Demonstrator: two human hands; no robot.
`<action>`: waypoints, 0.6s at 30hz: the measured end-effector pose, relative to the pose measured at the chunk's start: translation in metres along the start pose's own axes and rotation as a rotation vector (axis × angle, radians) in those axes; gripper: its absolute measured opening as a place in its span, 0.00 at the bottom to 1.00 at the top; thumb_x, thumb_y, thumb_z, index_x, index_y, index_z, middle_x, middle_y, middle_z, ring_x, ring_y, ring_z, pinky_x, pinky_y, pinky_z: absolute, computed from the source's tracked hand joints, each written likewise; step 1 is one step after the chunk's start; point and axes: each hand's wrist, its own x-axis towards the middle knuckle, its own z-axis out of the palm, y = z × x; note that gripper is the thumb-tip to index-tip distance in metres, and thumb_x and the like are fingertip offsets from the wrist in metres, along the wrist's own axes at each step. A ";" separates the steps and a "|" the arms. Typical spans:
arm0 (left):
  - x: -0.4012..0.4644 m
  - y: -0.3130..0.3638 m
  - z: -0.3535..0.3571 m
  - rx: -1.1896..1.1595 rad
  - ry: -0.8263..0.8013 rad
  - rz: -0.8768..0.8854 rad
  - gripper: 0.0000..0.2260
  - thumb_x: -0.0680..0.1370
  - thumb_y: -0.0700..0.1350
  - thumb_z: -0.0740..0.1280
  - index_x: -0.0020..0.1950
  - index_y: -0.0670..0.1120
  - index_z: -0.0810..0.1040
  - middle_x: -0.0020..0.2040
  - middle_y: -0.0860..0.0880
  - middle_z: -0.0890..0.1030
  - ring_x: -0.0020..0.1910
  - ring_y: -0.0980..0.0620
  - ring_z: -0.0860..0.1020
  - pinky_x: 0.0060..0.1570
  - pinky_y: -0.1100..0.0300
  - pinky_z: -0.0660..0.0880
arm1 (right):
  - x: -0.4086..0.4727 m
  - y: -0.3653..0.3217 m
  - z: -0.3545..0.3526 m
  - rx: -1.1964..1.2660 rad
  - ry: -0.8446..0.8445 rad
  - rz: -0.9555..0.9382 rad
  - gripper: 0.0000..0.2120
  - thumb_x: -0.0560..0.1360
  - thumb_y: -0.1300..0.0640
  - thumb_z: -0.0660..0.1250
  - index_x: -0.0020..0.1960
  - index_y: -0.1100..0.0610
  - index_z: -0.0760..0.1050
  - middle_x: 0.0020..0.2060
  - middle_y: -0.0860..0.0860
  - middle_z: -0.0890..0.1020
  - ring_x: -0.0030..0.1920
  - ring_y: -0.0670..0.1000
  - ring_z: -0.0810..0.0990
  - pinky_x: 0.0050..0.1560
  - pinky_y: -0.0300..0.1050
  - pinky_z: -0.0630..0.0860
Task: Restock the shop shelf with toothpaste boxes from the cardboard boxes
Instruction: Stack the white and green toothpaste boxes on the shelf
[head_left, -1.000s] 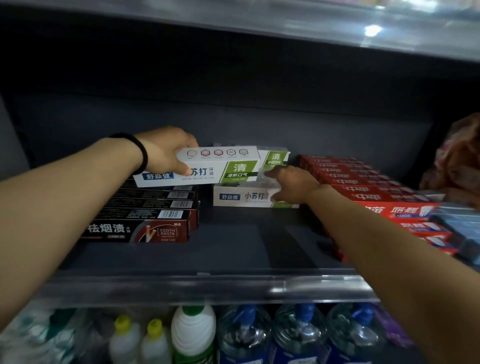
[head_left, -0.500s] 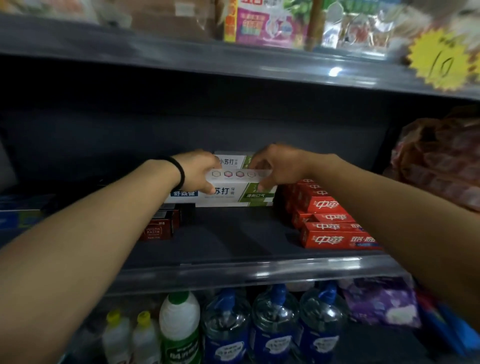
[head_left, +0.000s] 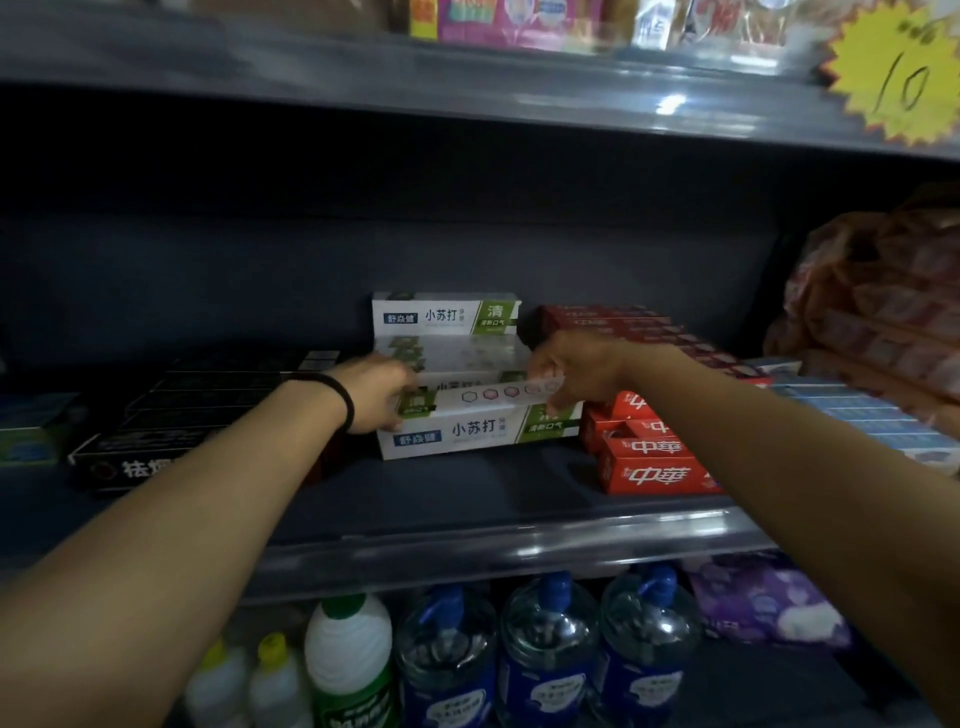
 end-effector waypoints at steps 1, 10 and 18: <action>0.003 -0.002 0.002 -0.003 0.000 -0.001 0.17 0.76 0.46 0.69 0.64 0.47 0.74 0.60 0.47 0.75 0.56 0.49 0.74 0.51 0.60 0.72 | 0.004 0.003 0.005 0.005 -0.002 0.008 0.24 0.69 0.54 0.75 0.63 0.51 0.73 0.58 0.47 0.75 0.58 0.51 0.73 0.56 0.43 0.70; 0.030 -0.017 0.011 0.050 0.014 -0.029 0.15 0.78 0.45 0.66 0.65 0.47 0.76 0.60 0.46 0.76 0.56 0.47 0.76 0.49 0.61 0.72 | 0.040 0.012 0.024 -0.039 0.056 0.002 0.24 0.70 0.53 0.74 0.65 0.51 0.73 0.61 0.48 0.74 0.60 0.51 0.74 0.54 0.42 0.70; 0.041 -0.033 0.016 0.063 0.062 -0.049 0.07 0.78 0.41 0.65 0.53 0.40 0.80 0.52 0.44 0.79 0.50 0.46 0.77 0.47 0.60 0.73 | 0.063 0.009 0.031 -0.072 0.122 -0.007 0.23 0.72 0.52 0.73 0.66 0.50 0.74 0.65 0.49 0.73 0.62 0.51 0.73 0.58 0.41 0.68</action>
